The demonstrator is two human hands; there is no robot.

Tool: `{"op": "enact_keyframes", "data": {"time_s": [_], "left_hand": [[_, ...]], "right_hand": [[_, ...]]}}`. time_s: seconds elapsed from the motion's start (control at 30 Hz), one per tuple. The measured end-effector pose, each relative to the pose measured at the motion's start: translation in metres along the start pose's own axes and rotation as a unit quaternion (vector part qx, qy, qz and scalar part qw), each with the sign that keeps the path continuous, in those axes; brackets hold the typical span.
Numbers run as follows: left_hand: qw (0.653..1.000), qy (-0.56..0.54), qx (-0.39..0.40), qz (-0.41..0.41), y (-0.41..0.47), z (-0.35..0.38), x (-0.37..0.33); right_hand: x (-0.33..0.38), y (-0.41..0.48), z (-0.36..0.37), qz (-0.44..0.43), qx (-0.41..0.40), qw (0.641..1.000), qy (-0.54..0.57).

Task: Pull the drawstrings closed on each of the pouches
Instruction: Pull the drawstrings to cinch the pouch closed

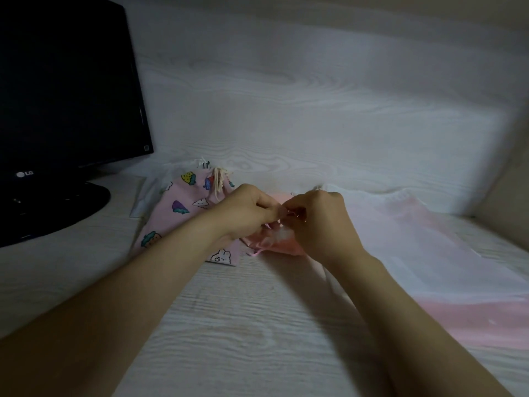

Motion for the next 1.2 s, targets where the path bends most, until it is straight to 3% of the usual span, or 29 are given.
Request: {"op": "enact_keyframes", "data": {"time_s": [0.17, 0.3, 0.4, 0.57, 0.7, 0.83, 1.03, 1.2], "left_hand": [[0.999, -0.043, 0.0, -0.031, 0.004, 0.006, 0.003], [0.995, -0.084, -0.006, -0.047, 0.005, 0.008, 0.002], [0.993, -0.099, -0.018, -0.055, 0.001, 0.002, -0.001], [0.994, 0.06, -0.088, 0.034, -0.003, -0.018, -0.007], [0.969, 0.145, -0.114, 0.167, -0.005, -0.024, -0.02], [0.959, 0.166, -0.127, 0.192, -0.004, -0.022, -0.019], [0.971, 0.121, -0.107, 0.177, -0.01, -0.015, -0.02], [0.966, 0.134, -0.11, 0.193, -0.012, -0.011, -0.025]], "right_hand": [[0.0, 0.004, 0.008, -0.025, 0.03, 0.994, -0.104], [0.0, 0.004, 0.009, -0.053, 0.036, 0.992, -0.111], [-0.001, 0.002, 0.009, -0.052, 0.05, 0.995, -0.071], [-0.004, 0.001, 0.0, 0.063, 0.04, 0.991, 0.109], [-0.025, -0.003, 0.001, 0.212, 0.052, 0.932, 0.289], [-0.036, -0.01, 0.008, 0.313, 0.071, 0.866, 0.383], [-0.041, -0.015, 0.015, 0.36, 0.066, 0.819, 0.443], [-0.049, -0.016, 0.019, 0.365, 0.064, 0.813, 0.449]]}}
Point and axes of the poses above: each hand's wrist, its own y-axis towards the middle knuckle, its own z-axis out of the palm, x = y × z, the point moved 6 cm from there along y, towards the middle knuckle, and after that the axes turned 10 degrees about y, right-handed, at the moved point
